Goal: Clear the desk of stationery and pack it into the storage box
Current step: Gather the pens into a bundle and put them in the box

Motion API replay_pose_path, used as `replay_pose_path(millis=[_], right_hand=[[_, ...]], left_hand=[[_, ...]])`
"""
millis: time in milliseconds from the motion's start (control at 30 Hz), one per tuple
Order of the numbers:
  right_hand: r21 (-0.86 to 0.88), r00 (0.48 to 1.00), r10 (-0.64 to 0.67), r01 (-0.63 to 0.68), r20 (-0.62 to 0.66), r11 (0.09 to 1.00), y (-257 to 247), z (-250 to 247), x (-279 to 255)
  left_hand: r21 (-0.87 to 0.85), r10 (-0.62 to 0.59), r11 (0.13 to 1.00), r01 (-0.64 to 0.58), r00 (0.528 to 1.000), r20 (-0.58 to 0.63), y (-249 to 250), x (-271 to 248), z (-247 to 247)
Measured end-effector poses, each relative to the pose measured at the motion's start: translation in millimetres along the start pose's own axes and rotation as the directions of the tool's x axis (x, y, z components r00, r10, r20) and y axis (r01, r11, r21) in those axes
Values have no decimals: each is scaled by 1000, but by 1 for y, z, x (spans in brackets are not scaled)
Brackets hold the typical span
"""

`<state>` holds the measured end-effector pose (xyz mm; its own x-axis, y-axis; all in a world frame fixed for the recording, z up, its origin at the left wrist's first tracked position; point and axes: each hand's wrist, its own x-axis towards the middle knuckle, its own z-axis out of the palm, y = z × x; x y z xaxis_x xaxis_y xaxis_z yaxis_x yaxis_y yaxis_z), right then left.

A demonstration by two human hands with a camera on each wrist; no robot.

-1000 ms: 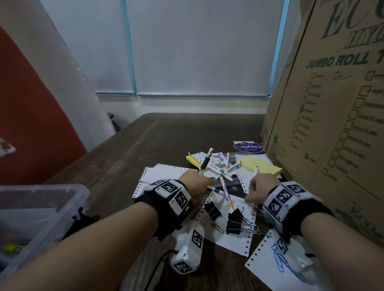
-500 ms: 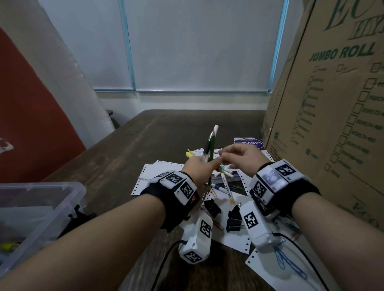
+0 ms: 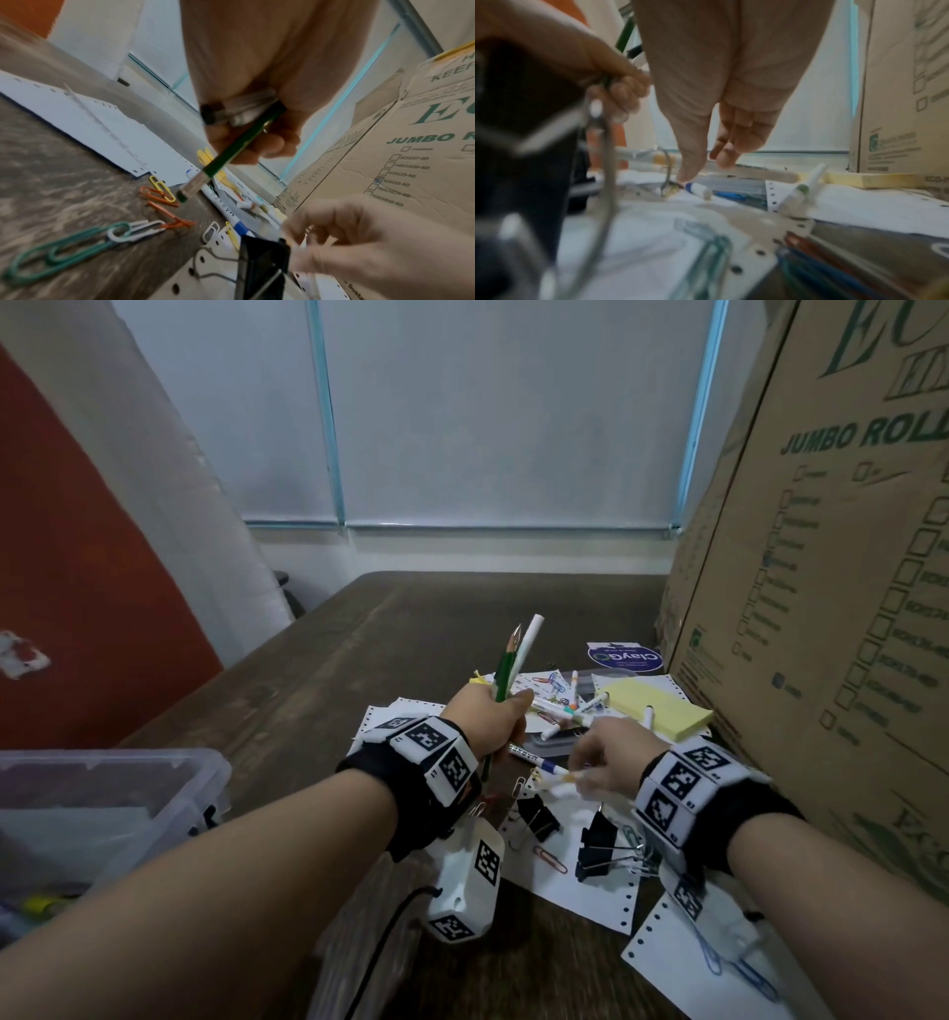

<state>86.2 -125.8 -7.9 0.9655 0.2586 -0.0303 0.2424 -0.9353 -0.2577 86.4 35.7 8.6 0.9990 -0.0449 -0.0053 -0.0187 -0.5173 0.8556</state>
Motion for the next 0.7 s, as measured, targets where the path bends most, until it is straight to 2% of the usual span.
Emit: replay_pose_path(millis=[100, 167, 300, 367, 433, 567, 633, 700], right_hand=[[215, 977, 30, 17, -212, 976, 2, -9, 0], [421, 955, 90, 40, -284, 906, 3, -15, 1], [755, 966, 139, 77, -219, 652, -5, -17, 5], [809, 965, 149, 93, -218, 581, -8, -17, 7], [829, 963, 152, 104, -222, 549, -10, -16, 7], [797, 967, 144, 85, -211, 597, -5, -17, 5], [737, 941, 270, -36, -202, 675, 6, -17, 7], [516, 887, 409, -253, -214, 819, 17, -19, 9]], left_hand=[[-70, 8, 998, -11, 999, -50, 2, 0, 0], [-132, 14, 991, -14, 1000, -1, 4, -1, 1], [-135, 44, 991, -22, 986, 162, 7, -2, 10], [-158, 57, 987, -27, 981, 184, 8, -3, 12], [-201, 83, 979, -40, 974, 212, 7, -1, 11], [-199, 79, 979, -35, 973, 215, 7, 2, 12], [-179, 64, 983, -32, 982, 176, 10, 4, 12], [-170, 46, 985, -21, 989, 140, 13, 6, 11]])
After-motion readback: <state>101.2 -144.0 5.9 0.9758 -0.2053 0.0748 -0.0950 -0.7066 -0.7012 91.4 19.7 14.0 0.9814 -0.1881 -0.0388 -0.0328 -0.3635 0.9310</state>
